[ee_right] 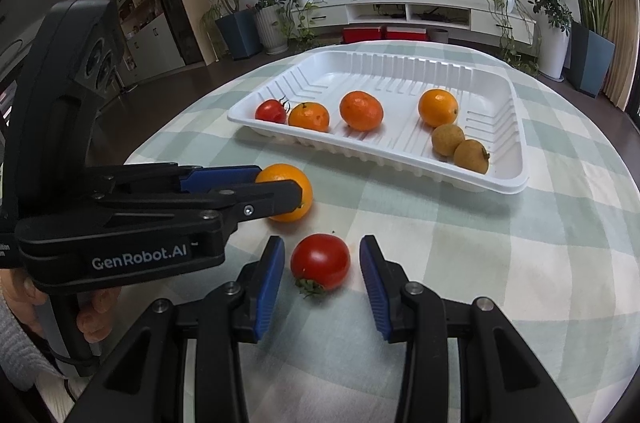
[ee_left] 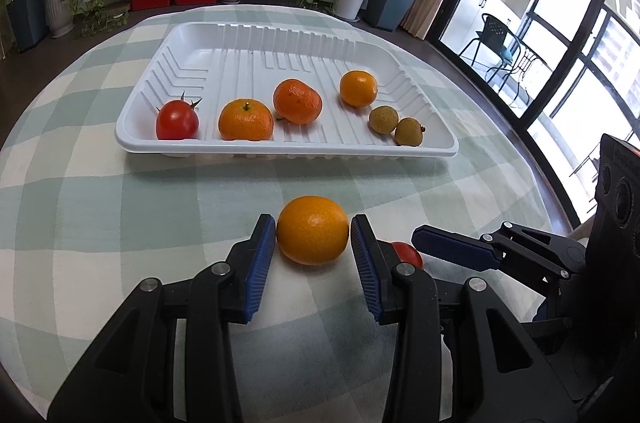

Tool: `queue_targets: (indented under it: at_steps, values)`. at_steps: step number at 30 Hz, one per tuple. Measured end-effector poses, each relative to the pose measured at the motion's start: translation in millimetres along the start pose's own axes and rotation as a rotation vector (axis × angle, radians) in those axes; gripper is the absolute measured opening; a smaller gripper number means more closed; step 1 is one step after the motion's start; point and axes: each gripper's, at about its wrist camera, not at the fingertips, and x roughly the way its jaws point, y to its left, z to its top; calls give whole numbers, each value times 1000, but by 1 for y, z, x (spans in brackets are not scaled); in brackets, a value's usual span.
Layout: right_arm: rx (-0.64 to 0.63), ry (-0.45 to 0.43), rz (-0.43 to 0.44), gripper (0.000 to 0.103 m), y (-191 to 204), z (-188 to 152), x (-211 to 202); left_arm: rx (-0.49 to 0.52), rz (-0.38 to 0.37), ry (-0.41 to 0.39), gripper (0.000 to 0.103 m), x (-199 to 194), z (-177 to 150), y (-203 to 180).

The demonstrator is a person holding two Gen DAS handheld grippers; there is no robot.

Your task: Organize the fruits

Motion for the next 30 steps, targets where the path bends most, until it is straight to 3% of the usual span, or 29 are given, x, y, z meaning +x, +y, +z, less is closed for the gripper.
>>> queue_targets:
  at_steps: [11,14,30]
  values:
    - [35,28,12,42,-6,0,5,-30,-26,5,37,7,1,6]
    - [41,37,21,35,-7,0,7,-36,-35,14,37,10,0,7]
    - [84,15,45,35,-14,1,2,-65,-56,5,37,5,0,13]
